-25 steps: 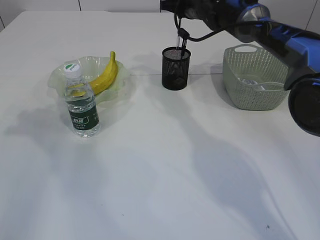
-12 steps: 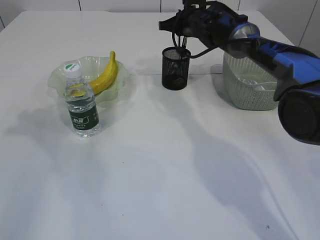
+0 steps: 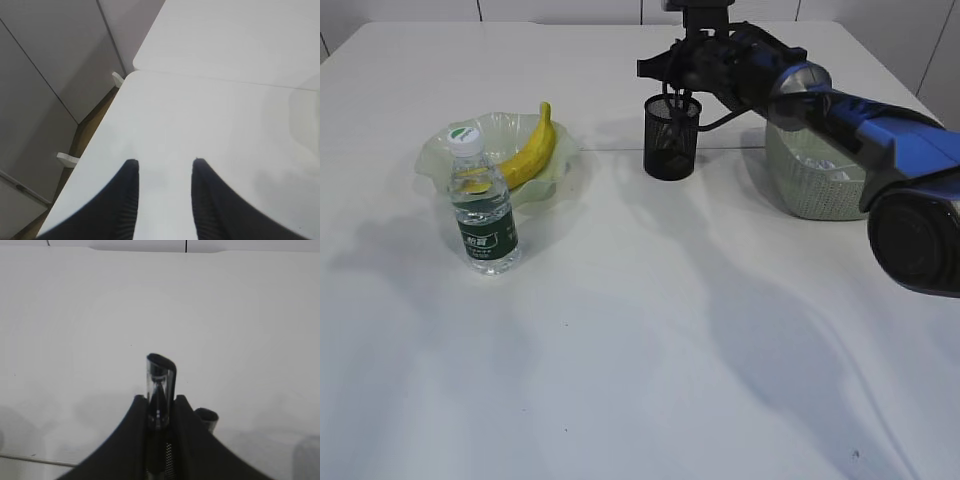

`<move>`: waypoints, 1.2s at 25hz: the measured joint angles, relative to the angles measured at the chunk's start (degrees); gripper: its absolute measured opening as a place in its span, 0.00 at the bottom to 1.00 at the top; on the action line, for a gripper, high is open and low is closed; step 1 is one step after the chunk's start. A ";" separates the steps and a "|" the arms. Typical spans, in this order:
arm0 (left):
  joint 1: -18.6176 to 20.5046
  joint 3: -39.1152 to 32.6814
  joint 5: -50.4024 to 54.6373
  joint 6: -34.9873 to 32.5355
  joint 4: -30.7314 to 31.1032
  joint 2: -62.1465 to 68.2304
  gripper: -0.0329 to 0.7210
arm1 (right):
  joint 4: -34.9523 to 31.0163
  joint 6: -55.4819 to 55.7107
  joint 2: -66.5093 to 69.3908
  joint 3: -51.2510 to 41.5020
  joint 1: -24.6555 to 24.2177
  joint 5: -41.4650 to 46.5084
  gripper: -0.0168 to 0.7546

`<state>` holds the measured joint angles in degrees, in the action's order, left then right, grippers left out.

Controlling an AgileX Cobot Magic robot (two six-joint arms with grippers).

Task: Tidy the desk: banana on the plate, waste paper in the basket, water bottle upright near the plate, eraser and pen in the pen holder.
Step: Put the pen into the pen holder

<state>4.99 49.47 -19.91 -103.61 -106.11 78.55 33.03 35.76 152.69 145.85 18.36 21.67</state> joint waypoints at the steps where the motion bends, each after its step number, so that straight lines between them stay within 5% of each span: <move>1: 0.00 0.00 0.00 0.00 0.00 0.00 0.37 | 0.04 0.17 0.13 0.00 0.00 0.00 0.11; 18: 0.00 0.00 1.14 0.00 0.10 0.00 0.37 | 0.24 4.02 0.22 0.00 0.00 -1.47 0.12; 30: 0.00 0.00 1.23 0.00 0.10 0.00 0.37 | 0.24 4.10 0.22 0.00 0.00 -1.60 0.27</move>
<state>4.99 49.47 -18.68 -103.61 -106.01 78.55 33.27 39.86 152.90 145.85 18.36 20.08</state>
